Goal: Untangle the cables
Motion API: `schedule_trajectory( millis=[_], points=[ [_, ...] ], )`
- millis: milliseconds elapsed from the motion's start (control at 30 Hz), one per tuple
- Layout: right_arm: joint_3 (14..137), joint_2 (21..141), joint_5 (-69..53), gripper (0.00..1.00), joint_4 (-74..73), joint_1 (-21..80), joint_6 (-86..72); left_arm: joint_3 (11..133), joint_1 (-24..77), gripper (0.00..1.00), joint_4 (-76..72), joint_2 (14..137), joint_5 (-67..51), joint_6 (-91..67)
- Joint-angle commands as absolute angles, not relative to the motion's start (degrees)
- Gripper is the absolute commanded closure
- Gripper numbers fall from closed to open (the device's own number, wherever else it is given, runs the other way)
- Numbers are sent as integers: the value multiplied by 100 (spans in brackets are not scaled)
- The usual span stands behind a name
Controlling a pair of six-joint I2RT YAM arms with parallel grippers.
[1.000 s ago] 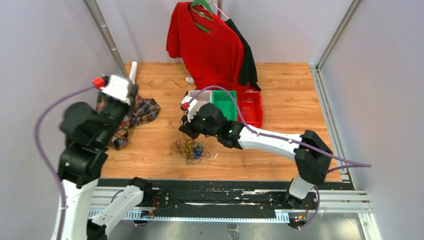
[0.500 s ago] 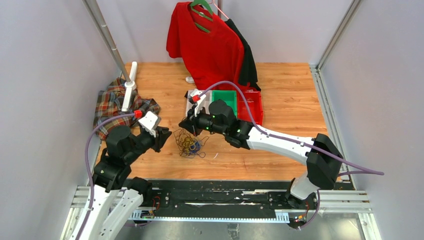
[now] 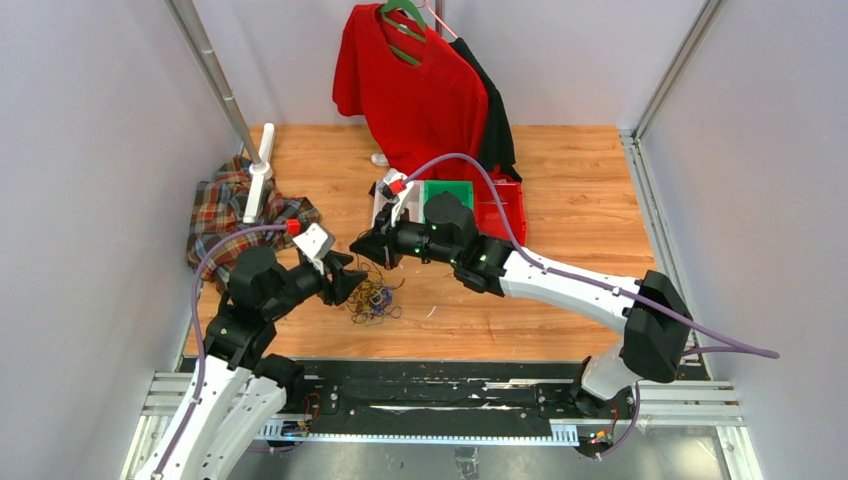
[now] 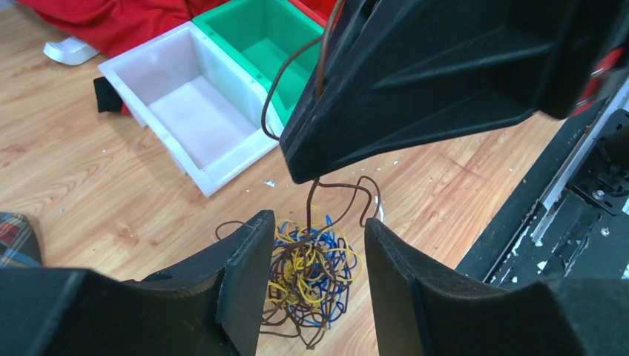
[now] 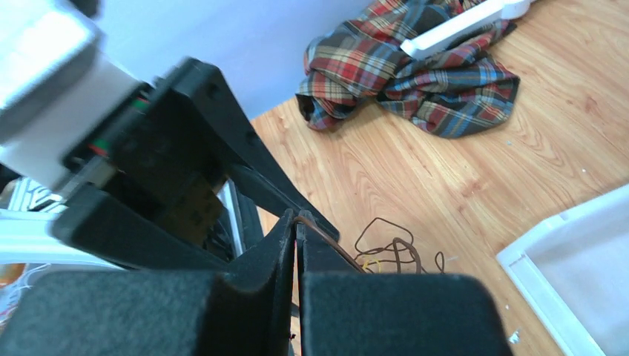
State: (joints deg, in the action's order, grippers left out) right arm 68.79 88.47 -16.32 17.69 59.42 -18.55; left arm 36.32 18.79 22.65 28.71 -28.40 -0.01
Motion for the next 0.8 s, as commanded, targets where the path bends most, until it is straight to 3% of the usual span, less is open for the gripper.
schedule_trajectory(
  millis=[0, 233, 267, 333, 400, 600, 767],
  points=[
    [7192, 8632, -1951, 99, 2052, 5915, -2156, 3508, 1907, 48, 1720, 2760, -2774, -192],
    [7183, 8659, -2222, 99, 2275, 5916, -2496, 3536, 1902, 55, 1439, 2852, -2981, -536],
    [7186, 8665, -2245, 99, 2281, 5915, -2537, 3553, 1904, 63, 1410, 2878, -3089, -585],
    [7158, 8652, -2258, 99, 2329, 5915, -2598, 3557, 1907, 89, 1374, 2897, -3172, -669],
    [7117, 8621, -2279, 99, 2375, 5915, -2658, 3556, 1902, 99, 1450, 2887, -3080, -680],
    [7135, 8587, -2424, 98, 2276, 5918, -2748, 3514, 1903, 99, 1560, 2748, -2991, -697],
    [6969, 8369, -2471, 85, 2125, 5871, -2764, 3600, 1907, 99, 1594, 2760, -2948, -707]
  ],
)
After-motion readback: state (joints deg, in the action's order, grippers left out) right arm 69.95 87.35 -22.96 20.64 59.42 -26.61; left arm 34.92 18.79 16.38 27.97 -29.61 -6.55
